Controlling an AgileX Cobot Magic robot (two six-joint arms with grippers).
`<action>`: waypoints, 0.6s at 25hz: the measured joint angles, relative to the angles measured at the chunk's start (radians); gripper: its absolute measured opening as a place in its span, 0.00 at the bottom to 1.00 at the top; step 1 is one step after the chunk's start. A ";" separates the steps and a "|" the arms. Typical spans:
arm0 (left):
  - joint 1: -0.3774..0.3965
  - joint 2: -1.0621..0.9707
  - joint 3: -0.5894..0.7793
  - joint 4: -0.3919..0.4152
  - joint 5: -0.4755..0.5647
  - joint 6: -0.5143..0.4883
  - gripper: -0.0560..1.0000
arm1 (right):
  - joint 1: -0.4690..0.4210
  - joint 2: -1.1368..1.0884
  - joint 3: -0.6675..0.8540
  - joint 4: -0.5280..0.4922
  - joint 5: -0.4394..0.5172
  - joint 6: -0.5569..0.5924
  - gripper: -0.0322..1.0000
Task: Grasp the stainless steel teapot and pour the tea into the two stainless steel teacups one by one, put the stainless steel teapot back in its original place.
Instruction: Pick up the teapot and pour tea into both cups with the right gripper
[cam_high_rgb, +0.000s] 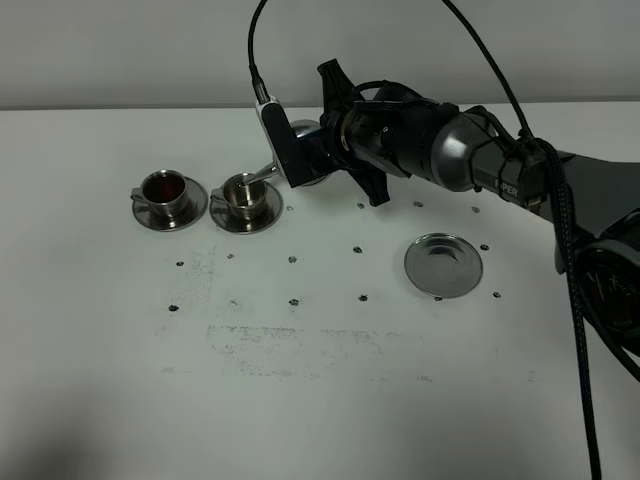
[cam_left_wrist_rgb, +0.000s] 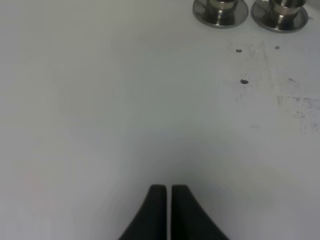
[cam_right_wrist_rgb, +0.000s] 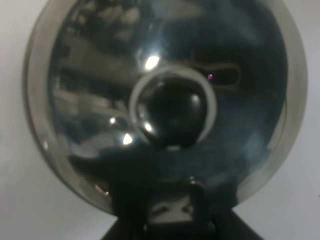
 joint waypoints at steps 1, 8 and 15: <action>0.000 0.000 0.000 0.000 0.000 0.000 0.11 | 0.000 0.005 0.000 -0.014 0.000 0.001 0.20; 0.000 0.000 0.000 0.000 0.000 0.000 0.11 | 0.000 0.007 0.000 -0.090 -0.016 0.026 0.20; 0.000 0.000 0.000 0.000 0.000 0.000 0.11 | 0.000 0.007 0.000 -0.144 -0.023 0.033 0.20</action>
